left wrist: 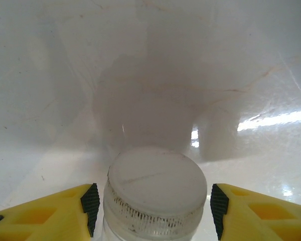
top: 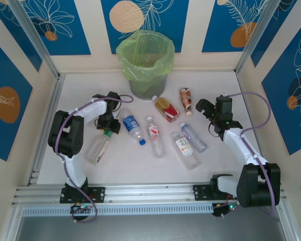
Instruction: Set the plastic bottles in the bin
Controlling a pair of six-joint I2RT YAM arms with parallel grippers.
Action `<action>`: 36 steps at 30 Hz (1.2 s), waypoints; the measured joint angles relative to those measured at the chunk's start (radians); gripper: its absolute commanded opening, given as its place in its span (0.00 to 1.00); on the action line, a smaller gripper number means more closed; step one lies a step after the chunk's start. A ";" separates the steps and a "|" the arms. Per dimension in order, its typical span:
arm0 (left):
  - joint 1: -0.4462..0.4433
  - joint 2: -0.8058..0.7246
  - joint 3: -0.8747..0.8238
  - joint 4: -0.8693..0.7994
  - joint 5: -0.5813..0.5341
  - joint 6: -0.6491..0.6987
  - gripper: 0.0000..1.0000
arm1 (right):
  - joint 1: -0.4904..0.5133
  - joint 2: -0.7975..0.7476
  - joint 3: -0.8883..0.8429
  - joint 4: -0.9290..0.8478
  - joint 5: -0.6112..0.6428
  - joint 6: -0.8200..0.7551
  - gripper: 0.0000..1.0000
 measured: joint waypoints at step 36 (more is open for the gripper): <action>-0.005 -0.459 -0.005 0.253 0.159 -0.108 0.00 | 0.320 -0.014 0.031 0.188 -0.325 -0.026 0.99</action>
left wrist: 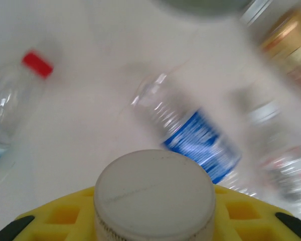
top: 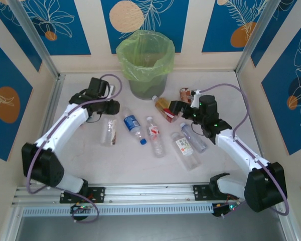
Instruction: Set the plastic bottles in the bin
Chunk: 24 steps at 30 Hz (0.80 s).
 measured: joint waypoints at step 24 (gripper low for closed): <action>0.000 -0.115 -0.085 0.471 0.445 -0.281 0.00 | 0.351 0.312 0.285 0.214 -0.319 -0.201 0.99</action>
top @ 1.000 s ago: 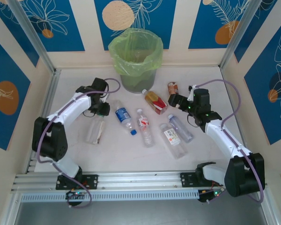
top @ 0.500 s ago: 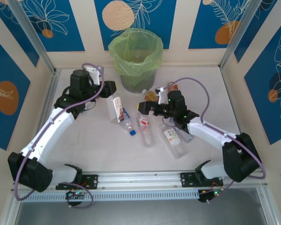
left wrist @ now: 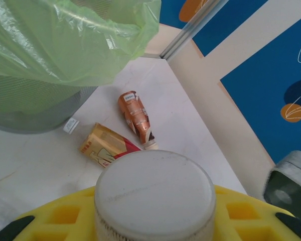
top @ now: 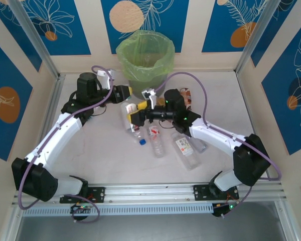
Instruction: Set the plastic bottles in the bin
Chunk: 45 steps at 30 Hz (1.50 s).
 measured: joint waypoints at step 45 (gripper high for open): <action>0.004 0.051 0.098 -0.101 -0.126 -0.020 0.82 | 0.110 0.143 0.224 -0.208 0.416 -0.080 0.56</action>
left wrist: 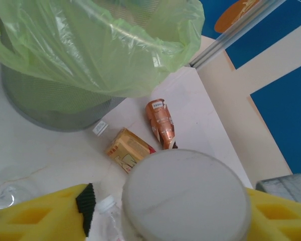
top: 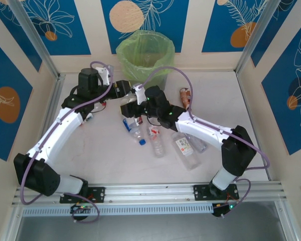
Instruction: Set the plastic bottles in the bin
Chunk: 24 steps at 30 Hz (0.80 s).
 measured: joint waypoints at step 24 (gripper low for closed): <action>0.007 -0.344 -0.233 0.079 -0.564 -0.006 1.00 | -0.263 -0.019 0.185 -0.062 -0.216 -0.035 0.54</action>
